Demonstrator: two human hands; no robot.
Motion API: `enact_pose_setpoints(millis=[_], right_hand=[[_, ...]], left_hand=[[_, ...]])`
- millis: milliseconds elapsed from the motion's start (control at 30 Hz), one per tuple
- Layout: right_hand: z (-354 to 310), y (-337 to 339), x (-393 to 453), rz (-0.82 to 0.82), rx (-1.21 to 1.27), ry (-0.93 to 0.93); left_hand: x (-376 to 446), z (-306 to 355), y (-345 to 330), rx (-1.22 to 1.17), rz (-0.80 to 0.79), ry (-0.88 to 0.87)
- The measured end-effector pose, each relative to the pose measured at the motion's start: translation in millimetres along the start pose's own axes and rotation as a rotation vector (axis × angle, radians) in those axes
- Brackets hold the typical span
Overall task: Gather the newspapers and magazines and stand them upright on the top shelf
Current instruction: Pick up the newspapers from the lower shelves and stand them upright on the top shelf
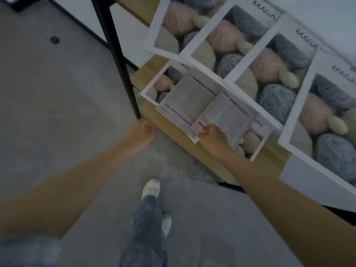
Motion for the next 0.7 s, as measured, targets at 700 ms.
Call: enact_pose_setpoints(millis=[700], right_hand=[[41.6,-35.6,226.3,0.126,-0.261,-0.429]], left_hand=[[223.3,14.0,-53.8,-0.071,-0.011,0.028]])
Point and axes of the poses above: each hand's wrist, its own x-axis towards the middle knuckle, its own y-axis out of the back of the hand, z = x × y, the point moved 2 cm from there along x, towards the middle knuckle, and after that the axes turned 1 degree about -z, right-handed, at the moved point
